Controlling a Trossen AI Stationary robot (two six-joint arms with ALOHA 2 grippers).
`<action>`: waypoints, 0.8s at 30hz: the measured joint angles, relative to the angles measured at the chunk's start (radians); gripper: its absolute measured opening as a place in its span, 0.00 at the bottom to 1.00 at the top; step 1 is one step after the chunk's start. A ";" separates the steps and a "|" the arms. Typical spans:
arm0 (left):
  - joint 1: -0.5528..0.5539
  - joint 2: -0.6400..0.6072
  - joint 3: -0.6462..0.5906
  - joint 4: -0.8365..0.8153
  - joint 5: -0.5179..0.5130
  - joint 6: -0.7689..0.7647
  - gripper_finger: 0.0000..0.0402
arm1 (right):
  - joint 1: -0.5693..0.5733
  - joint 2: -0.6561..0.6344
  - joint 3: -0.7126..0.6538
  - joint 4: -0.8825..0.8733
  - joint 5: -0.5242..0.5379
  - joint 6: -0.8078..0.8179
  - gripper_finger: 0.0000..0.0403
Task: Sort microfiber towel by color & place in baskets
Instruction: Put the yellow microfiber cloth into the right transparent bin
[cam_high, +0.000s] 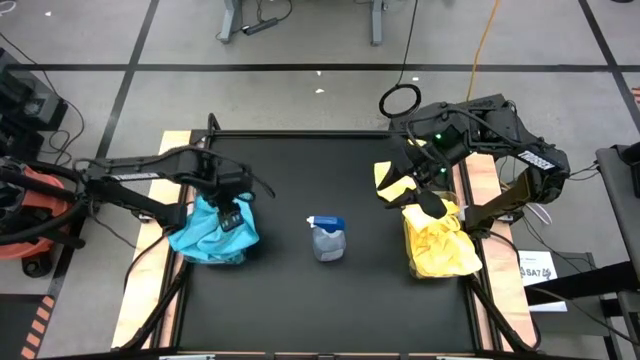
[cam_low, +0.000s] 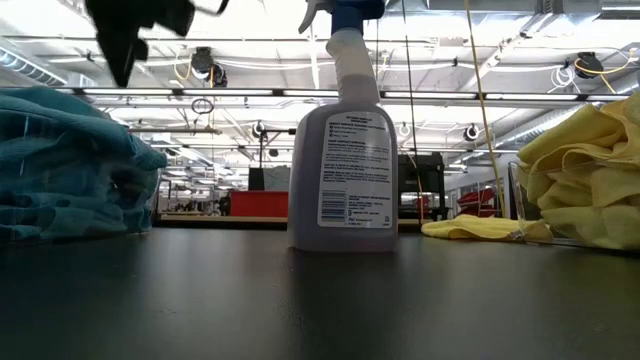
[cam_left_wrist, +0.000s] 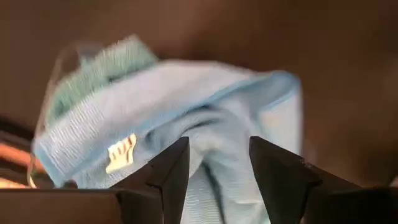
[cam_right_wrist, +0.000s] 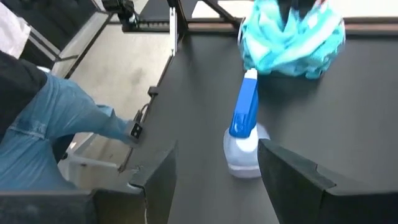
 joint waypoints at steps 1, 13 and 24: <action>-0.002 -0.005 0.026 0.002 0.000 -0.001 0.44 | 0.000 0.000 0.000 -0.015 0.000 0.000 0.53; -0.017 -0.065 0.195 0.263 -0.001 0.002 0.44 | -0.002 0.001 -0.018 -0.212 0.323 -0.019 0.53; -0.160 -0.049 0.197 0.889 0.000 0.168 0.44 | -0.088 0.003 -0.361 -0.170 0.438 -0.061 0.53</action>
